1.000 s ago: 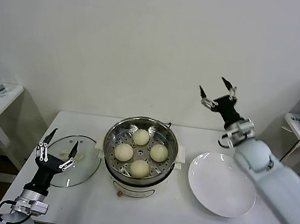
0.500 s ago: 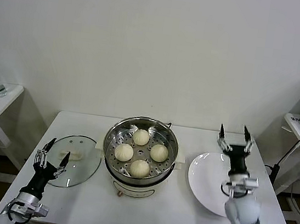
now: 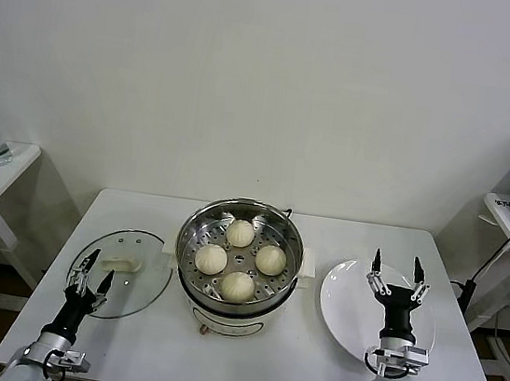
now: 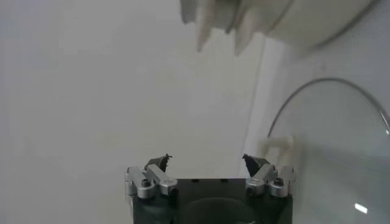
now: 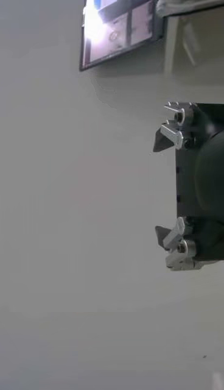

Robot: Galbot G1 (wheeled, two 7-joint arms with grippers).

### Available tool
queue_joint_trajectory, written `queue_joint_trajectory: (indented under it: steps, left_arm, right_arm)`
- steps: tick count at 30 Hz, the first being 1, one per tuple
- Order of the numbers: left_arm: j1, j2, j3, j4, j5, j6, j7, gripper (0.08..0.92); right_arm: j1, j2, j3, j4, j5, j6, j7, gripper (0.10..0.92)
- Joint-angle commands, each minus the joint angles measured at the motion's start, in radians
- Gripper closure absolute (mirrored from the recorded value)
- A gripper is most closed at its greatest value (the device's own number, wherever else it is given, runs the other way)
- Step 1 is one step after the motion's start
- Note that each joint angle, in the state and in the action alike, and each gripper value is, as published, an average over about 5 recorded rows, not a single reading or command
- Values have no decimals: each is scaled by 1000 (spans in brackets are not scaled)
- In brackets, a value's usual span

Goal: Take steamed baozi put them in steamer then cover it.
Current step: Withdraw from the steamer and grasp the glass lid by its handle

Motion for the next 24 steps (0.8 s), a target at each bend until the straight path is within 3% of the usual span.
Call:
queue_joint_trajectory:
  steps: [1,24]
  left_arm:
    - [-98,-8,34,147,148,-9,-67,177]
    - [-238,-40,63,284,179,29,-84,177]
  right_arm:
    - [-34,60,19,-19,-37,15,-12,203]
    - [-18,77,16,-35,-63,5,-20,203]
